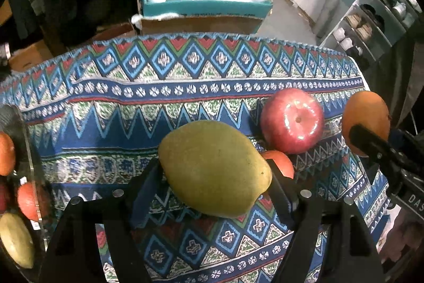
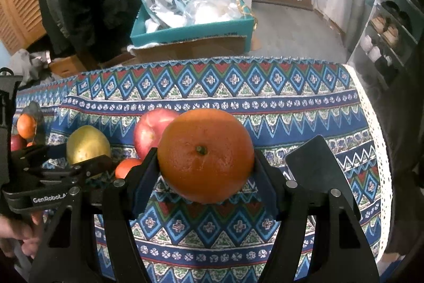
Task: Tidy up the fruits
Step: 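Lift the pear with the left tool while the right tool lifts the orange toward the plate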
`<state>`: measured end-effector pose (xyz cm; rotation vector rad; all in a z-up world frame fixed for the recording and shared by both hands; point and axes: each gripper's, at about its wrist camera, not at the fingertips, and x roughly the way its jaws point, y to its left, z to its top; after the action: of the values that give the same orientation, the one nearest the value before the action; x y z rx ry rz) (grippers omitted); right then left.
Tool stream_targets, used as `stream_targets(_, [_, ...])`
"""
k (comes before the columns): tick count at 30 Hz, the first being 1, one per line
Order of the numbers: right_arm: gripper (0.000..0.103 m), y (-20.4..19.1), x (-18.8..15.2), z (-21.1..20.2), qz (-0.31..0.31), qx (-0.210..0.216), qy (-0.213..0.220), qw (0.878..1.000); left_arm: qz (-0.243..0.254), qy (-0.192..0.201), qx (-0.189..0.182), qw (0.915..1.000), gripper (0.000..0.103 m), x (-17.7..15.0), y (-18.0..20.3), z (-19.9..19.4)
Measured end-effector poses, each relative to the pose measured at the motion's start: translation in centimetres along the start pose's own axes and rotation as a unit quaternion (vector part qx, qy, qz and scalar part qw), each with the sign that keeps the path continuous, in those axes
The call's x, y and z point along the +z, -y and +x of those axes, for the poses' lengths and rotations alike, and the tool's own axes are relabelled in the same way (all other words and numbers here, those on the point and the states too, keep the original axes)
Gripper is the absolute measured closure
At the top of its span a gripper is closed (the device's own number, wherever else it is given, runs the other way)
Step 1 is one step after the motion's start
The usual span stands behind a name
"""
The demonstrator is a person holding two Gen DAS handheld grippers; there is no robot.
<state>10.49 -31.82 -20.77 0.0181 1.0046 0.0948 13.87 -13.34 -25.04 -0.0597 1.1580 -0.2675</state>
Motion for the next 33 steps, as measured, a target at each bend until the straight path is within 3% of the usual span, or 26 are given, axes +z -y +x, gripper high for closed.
stream_targets(33, [0.034,-3.2,2.1,-9.6,-0.030,-0.001,0.103,0.994,0.041,0.140,0.045,0.9883,0.024,-0.5,0.1,-14.5])
